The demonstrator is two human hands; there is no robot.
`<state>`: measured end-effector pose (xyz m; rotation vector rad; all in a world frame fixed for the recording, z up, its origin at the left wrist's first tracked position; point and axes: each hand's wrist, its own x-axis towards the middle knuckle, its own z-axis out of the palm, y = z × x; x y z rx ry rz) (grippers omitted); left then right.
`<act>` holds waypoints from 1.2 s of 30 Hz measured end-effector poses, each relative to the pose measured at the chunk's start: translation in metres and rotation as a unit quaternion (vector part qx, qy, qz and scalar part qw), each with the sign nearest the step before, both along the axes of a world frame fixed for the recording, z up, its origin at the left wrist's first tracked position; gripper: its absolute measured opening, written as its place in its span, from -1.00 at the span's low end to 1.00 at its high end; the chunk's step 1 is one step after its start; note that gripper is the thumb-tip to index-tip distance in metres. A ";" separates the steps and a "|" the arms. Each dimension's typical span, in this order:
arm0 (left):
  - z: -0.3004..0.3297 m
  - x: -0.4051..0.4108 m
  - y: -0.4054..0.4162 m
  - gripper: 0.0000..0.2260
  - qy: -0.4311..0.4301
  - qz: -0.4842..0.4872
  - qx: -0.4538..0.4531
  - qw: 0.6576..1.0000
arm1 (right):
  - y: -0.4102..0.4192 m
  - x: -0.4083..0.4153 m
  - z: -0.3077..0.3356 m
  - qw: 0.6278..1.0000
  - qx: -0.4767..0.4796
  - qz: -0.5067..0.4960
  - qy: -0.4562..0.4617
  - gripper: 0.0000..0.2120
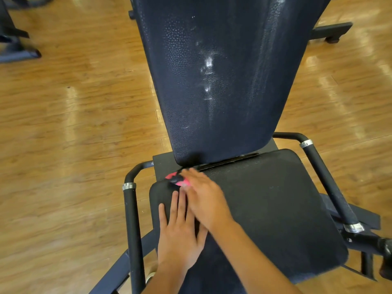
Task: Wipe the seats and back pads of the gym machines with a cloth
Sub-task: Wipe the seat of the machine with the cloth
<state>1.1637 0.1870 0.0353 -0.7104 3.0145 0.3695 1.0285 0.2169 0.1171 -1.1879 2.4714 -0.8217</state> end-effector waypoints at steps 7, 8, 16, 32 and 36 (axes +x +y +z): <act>0.000 -0.003 0.001 -0.36 -0.006 0.033 -0.028 0.999 | 0.114 -0.094 0.024 0.921 -0.035 -0.387 0.026 -0.72; -0.001 -0.003 0.000 -0.36 -0.005 0.036 -0.030 0.999 | 0.119 -0.104 0.023 0.912 -0.022 -0.407 0.050 -0.69; 0.000 -0.003 0.001 -0.37 -0.018 0.035 -0.020 0.999 | 0.073 -0.085 -0.050 0.952 0.146 -0.243 0.116 -0.65; -0.009 0.003 -0.002 -0.25 -0.048 -0.006 -0.026 0.998 | -0.008 0.017 -0.035 0.986 0.098 0.082 0.110 -0.66; -0.006 0.002 -0.002 -0.29 -0.037 0.007 -0.034 0.999 | 0.005 0.009 -0.012 0.998 0.031 0.025 0.042 -0.53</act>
